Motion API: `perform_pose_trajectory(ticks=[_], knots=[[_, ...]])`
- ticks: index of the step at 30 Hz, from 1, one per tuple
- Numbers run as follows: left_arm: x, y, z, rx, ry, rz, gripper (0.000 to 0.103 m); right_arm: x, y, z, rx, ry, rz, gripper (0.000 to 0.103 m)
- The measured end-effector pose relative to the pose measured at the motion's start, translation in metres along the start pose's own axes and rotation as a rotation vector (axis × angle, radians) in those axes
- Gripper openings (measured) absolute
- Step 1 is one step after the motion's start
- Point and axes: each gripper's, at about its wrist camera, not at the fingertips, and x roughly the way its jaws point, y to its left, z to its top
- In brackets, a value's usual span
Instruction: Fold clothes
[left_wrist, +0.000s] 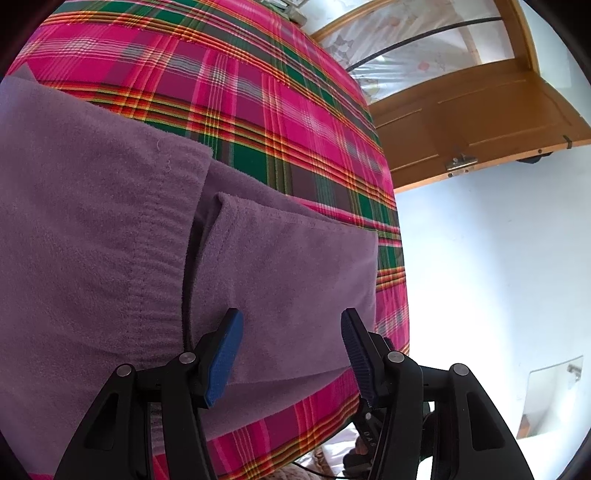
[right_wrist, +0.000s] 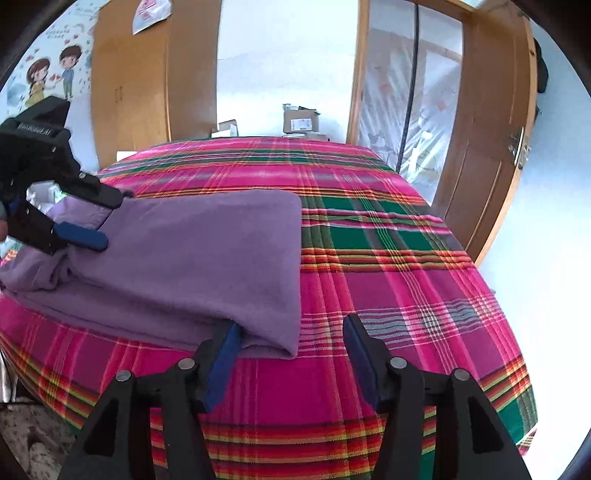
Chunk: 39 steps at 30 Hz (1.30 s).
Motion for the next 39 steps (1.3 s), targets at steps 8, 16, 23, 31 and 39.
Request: perform_pose_trajectory(ticks=[8, 16, 23, 31, 39], knots=[[0.002, -0.001, -0.001, 0.002, 0.004, 0.006, 0.057, -0.003, 0.005, 0.002, -0.036, -0.055, 0.006, 0.031], [0.006, -0.005, -0.005, 0.017, 0.016, 0.015, 0.057, -0.007, -0.001, 0.0, -0.043, -0.057, -0.019, 0.012], [0.008, -0.007, -0.007, 0.019, 0.022, 0.021, 0.057, -0.009, -0.011, -0.002, -0.009, -0.029, -0.008, 0.012], [0.002, -0.011, -0.01, 0.022, 0.017, 0.027, 0.057, -0.029, -0.04, 0.017, 0.2, -0.084, 0.201, 0.014], [-0.003, -0.023, -0.008, 0.044, 0.0, 0.027, 0.057, 0.006, -0.021, 0.017, 0.169, -0.007, 0.218, 0.014]])
